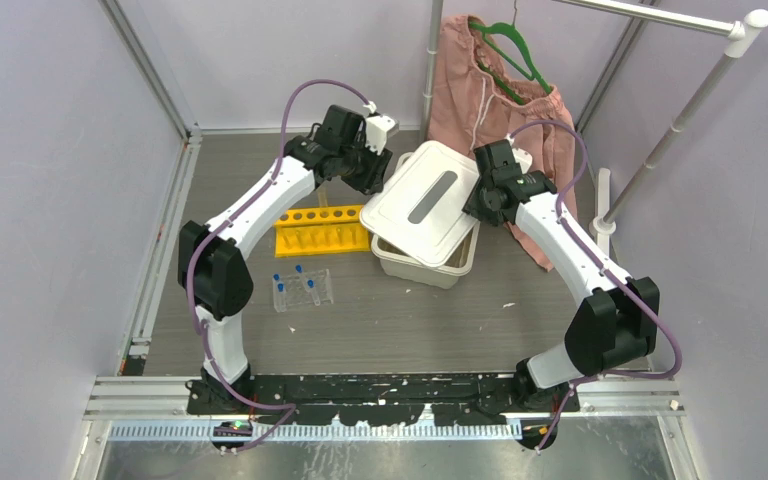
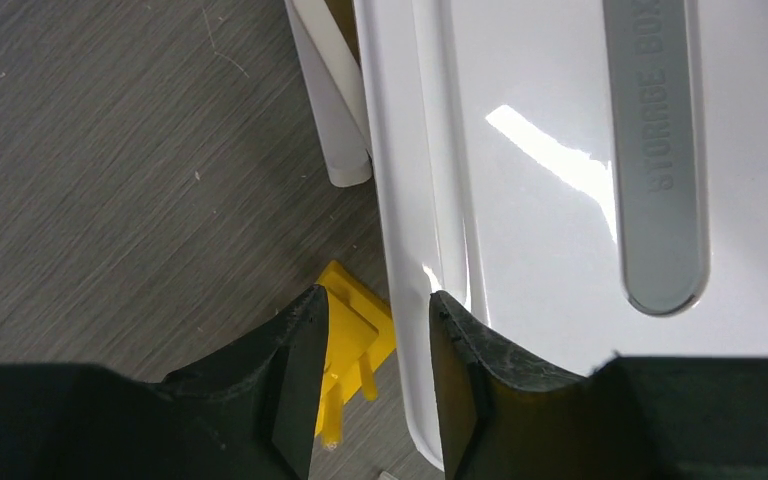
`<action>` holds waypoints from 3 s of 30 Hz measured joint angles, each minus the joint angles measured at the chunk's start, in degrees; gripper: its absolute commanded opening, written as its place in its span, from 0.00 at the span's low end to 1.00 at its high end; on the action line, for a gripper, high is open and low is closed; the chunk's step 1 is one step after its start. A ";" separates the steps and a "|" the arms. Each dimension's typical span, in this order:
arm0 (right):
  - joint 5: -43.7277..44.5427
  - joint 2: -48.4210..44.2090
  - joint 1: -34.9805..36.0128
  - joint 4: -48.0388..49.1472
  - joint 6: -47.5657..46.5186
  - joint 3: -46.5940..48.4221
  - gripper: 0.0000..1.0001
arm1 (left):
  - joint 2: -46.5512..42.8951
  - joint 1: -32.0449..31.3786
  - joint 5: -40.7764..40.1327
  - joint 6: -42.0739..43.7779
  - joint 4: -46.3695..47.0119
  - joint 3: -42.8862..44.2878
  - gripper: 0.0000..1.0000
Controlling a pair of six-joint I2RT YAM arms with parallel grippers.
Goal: Organize the chemistry lab equipment
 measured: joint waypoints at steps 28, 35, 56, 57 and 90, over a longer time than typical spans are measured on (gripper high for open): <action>-2.71 6.75 -1.95 -5.79 -10.58 8.70 0.32 | -4.59 -0.74 5.14 -0.02 -0.92 -8.24 0.38; -2.71 6.73 -2.19 -5.73 -11.41 8.55 0.31 | -5.95 -1.18 6.27 -0.13 0.15 -10.45 0.37; -2.69 6.45 -2.40 -5.29 -13.33 8.07 0.31 | -8.90 -3.04 7.23 -1.36 2.32 -14.78 0.32; -2.64 6.45 -2.40 -5.27 -13.42 8.07 0.31 | -9.09 -3.17 7.41 -1.51 2.23 -15.13 0.32; -3.80 6.80 -2.67 -4.15 -15.21 7.82 0.30 | -13.00 -6.38 4.35 -2.99 3.15 -19.96 0.28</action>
